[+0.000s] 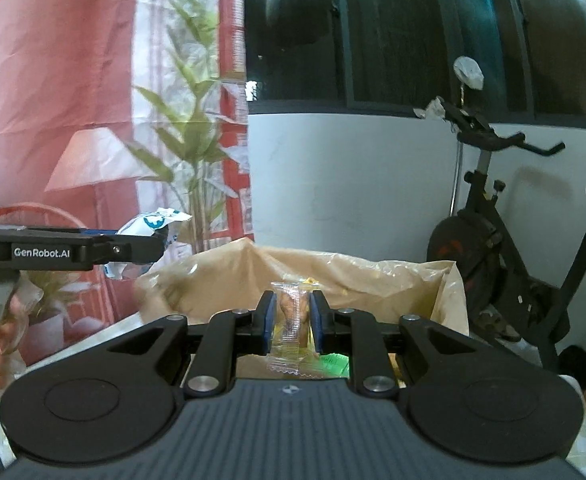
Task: Organize snacks
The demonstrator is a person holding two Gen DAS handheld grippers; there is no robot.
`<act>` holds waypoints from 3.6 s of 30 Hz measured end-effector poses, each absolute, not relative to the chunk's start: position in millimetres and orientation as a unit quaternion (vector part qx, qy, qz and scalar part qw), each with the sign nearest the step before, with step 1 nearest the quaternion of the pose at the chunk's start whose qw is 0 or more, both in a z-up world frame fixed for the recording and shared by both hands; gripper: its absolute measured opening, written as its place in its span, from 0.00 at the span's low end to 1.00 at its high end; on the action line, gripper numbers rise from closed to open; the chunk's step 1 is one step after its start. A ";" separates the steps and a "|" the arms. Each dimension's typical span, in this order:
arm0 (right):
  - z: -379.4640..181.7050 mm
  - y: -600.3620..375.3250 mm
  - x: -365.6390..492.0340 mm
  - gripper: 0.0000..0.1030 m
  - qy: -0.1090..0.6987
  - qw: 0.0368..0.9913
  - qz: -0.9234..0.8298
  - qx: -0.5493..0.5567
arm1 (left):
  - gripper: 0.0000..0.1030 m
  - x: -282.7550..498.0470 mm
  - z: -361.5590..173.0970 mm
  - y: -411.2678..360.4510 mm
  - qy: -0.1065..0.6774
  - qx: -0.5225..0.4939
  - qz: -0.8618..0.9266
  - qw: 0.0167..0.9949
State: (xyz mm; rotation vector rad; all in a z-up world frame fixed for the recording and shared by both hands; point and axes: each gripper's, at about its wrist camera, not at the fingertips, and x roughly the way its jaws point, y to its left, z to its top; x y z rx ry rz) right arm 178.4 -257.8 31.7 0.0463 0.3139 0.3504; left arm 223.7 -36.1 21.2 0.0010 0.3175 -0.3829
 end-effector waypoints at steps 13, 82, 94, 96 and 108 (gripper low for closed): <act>7.6 -265.3 249.2 0.19 0.252 0.956 0.140 0.056 | 0.48 274.3 -6.4 -47.3 0.224 0.029 -0.172 0.959; 62.9 -250.4 127.5 1.00 0.223 0.973 0.026 0.056 | 0.92 138.8 59.4 -20.2 0.178 0.040 -0.062 0.981; 62.7 -250.9 126.6 1.00 0.222 0.973 0.025 0.055 | 0.92 137.5 58.0 -20.4 0.183 0.033 -0.062 0.981; 62.7 -250.7 126.5 1.00 0.222 0.973 0.026 0.056 | 0.92 137.1 58.0 -20.0 0.183 0.032 -0.061 0.981; 64.6 -249.0 125.0 1.00 0.221 0.973 0.029 0.056 | 0.92 138.0 57.6 -17.8 0.185 0.029 -0.060 0.981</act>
